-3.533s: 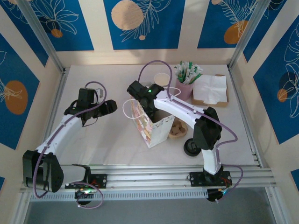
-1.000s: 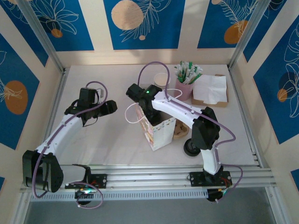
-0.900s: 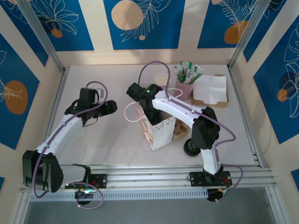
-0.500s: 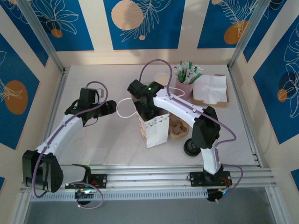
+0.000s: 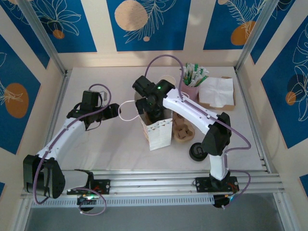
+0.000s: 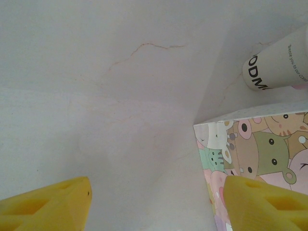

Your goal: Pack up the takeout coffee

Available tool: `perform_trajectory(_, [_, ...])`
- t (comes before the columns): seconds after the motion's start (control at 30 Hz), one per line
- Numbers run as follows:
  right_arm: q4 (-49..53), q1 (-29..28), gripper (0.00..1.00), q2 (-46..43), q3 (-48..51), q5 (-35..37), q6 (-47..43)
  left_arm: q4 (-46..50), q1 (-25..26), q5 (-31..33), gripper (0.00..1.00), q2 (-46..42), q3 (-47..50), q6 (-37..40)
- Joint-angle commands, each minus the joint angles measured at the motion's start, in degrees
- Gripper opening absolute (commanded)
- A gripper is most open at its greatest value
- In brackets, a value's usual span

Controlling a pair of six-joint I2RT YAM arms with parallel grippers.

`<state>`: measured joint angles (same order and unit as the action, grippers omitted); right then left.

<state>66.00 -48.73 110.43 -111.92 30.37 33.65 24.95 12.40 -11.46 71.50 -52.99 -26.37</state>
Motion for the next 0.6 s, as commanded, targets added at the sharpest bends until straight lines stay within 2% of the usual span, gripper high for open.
perform_trajectory(0.0, [3.1, -0.7, 0.99, -2.8, -3.1, -0.7, -0.4, 1.4, 0.8, 0.7, 0.73, 0.1, -1.8, 1.6])
perform_trajectory(0.17, [3.8, -1.3, 1.0, -4.9, -5.1, -1.1, -1.5, 1.4, 0.8, 0.7, 0.72, 0.2, -1.8, 1.6])
perform_trajectory(0.57, [5.8, -2.2, 0.84, -8.7, -6.9, -1.8, -2.5, 1.5, 0.9, 0.7, 0.73, 0.1, -1.8, 1.5])
